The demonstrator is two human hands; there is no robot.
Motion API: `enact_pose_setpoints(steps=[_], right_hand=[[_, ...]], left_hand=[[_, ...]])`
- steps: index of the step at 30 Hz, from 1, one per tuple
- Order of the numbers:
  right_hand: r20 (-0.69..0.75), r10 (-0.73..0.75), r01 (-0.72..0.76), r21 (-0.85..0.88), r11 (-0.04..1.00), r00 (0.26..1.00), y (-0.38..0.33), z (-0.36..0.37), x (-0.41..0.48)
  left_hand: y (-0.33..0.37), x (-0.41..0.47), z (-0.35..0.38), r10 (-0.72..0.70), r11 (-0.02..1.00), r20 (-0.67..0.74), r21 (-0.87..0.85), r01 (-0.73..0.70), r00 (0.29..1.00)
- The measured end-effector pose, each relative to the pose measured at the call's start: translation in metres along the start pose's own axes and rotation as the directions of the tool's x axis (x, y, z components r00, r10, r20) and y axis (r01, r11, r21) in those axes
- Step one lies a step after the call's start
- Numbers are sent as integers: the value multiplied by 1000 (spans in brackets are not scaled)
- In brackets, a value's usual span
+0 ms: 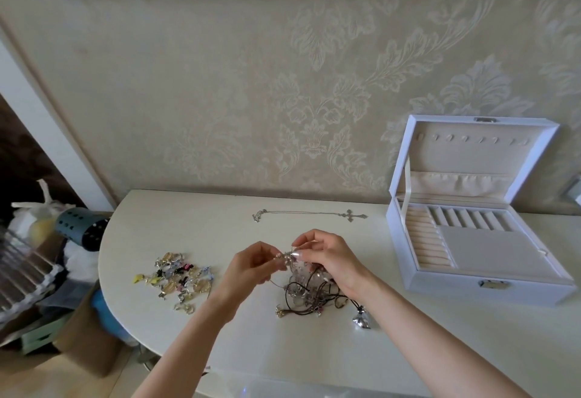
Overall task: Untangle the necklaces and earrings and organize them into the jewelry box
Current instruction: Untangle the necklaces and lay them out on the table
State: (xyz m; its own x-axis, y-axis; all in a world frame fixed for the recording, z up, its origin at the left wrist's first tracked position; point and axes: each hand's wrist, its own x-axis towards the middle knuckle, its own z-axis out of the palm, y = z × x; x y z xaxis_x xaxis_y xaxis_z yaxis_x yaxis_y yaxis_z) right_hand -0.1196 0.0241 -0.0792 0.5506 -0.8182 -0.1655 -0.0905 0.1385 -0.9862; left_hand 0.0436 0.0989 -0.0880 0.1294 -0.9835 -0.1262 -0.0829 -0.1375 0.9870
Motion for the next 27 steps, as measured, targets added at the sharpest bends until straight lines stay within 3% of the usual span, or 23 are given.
enact_pose_setpoints(steps=[6, 11, 15, 19, 27], right_hand=[[37, 46, -46, -17, 999, 998, -1, -6, -2], [16, -19, 20, -76, 997, 1000, -4, -9, -4], [-23, -24, 25, 14, 1000, 999, -6, -13, -4], [-107, -103, 59, -354, 933, 989, 1, -4, -3], [-125, -250, 122, -618, 777, 960, 6, 26, -6]], left_hand=[[4, -1, 3, 23, 999, -64, 26, -22, 998], [4, -1, 3, -20, 1000, -86, -16, 19, 996], [6, -2, 2, -44, 998, -100, -54, 39, 994], [8, -3, 3, -80, 987, -80, -147, 67, 994], [5, 1, 9, -126, 982, -97, -153, 110, 987]])
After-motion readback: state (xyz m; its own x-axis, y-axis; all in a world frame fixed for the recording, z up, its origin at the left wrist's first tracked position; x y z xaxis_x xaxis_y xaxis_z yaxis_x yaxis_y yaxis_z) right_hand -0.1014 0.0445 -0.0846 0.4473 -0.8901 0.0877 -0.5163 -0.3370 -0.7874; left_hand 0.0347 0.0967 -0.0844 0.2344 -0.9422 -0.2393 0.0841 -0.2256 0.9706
